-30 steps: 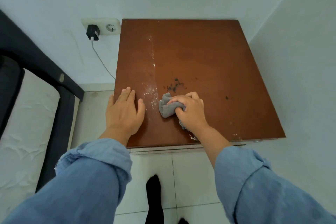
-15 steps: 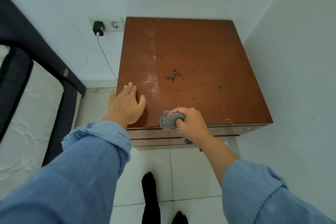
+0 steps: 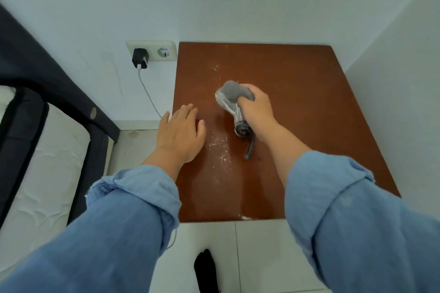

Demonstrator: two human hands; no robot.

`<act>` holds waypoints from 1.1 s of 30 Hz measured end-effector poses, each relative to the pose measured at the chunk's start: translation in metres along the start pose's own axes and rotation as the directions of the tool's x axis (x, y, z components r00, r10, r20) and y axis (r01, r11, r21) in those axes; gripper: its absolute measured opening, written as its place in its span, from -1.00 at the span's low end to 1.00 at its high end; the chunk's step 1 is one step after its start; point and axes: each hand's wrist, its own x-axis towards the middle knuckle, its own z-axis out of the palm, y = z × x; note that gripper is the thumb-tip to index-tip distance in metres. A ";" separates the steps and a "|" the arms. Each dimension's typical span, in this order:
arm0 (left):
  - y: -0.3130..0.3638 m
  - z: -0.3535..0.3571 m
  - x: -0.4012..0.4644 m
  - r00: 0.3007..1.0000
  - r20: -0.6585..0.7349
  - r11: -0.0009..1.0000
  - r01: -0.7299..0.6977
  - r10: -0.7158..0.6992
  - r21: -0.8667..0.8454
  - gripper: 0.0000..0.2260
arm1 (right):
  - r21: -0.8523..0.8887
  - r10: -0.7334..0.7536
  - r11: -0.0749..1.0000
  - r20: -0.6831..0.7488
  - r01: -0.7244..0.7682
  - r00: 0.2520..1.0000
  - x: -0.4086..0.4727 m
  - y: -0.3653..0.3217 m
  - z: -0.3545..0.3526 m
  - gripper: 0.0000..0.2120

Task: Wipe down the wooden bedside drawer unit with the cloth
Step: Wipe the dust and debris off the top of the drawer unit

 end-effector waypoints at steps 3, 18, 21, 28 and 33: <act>-0.008 0.002 0.032 0.999 0.027 0.999 -0.032 0.032 0.005 -0.51 | 0.020 -0.023 0.999 -0.059 0.025 0.998 0.050 -0.010 0.020 -0.68; -0.037 0.015 0.078 0.972 -0.175 0.979 -0.176 0.157 -0.101 -0.60 | -0.298 -0.130 0.952 -0.205 0.065 0.970 0.225 -0.012 0.069 -0.65; -0.046 0.015 0.085 0.973 -0.169 0.976 -0.180 0.159 -0.123 -0.59 | -0.410 -0.201 0.897 -0.052 0.162 0.978 0.229 -0.017 0.095 -0.58; -0.051 0.013 0.094 0.982 -0.135 0.986 -0.140 0.128 -0.085 -0.51 | -0.478 -0.231 0.825 0.202 0.301 0.952 0.223 -0.018 0.118 -0.57; -0.050 0.016 0.074 0.994 -0.064 0.995 -0.089 0.086 -0.035 -0.36 | -0.475 -0.204 0.829 0.232 0.294 0.951 0.166 0.004 0.101 -0.61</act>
